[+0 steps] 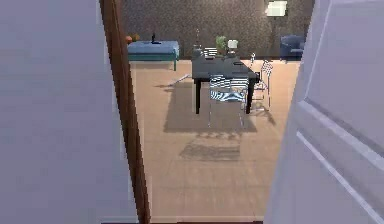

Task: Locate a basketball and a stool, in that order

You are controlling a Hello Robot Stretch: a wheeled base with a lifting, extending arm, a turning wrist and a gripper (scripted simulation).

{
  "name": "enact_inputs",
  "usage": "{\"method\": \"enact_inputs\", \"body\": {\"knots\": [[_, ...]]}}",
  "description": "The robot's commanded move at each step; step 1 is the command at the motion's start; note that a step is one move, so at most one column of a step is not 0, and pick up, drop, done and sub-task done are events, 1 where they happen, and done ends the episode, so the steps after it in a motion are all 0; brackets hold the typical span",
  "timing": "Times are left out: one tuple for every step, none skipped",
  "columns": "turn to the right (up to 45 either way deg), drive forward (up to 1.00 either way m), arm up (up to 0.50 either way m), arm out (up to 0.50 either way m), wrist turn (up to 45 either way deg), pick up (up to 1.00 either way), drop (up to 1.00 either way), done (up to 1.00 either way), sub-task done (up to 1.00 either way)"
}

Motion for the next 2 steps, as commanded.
{"method": "enact_inputs", "body": {"knots": [[0.0, 0.85, 0.0, 0.0, 0.0, 0.0, 0.0, 0.0, 0.0], [-12.0, 0.0, 0.0, 0.0, 0.0, 0.0, 0.0, 0.0, 0.0]]}}
